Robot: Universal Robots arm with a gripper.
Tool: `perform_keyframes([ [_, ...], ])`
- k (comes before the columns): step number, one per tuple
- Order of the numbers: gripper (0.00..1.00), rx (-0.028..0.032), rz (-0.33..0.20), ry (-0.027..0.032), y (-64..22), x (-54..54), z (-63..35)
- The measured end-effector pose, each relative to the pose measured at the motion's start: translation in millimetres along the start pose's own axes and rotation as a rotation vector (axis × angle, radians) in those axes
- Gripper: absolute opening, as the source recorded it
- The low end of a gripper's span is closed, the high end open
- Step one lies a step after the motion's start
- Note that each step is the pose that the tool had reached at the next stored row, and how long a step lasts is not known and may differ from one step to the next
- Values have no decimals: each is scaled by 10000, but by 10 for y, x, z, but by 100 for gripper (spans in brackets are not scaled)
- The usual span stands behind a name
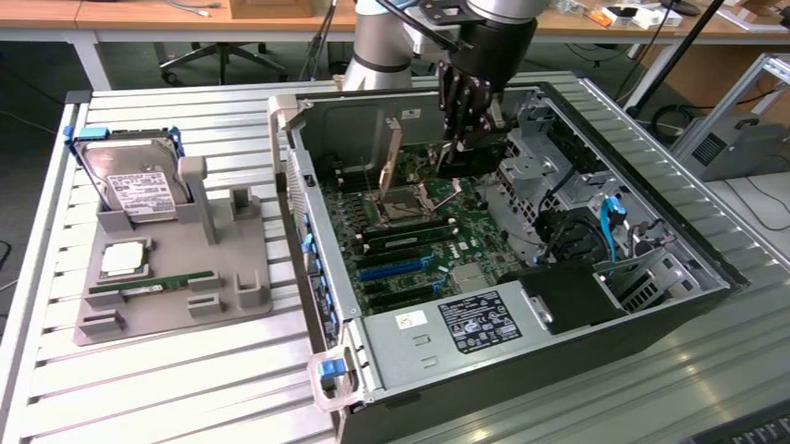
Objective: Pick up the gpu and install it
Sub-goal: 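Insert the gpu into the slot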
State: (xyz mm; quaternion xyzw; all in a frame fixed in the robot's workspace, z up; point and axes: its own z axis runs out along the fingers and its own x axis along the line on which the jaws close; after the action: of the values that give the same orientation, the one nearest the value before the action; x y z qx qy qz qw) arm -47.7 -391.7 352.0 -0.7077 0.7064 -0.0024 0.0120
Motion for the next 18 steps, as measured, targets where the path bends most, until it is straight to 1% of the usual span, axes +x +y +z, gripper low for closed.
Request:
perform_keyframes([
  [18, 27, 0, -1, 8, 1, 3, 48],
])
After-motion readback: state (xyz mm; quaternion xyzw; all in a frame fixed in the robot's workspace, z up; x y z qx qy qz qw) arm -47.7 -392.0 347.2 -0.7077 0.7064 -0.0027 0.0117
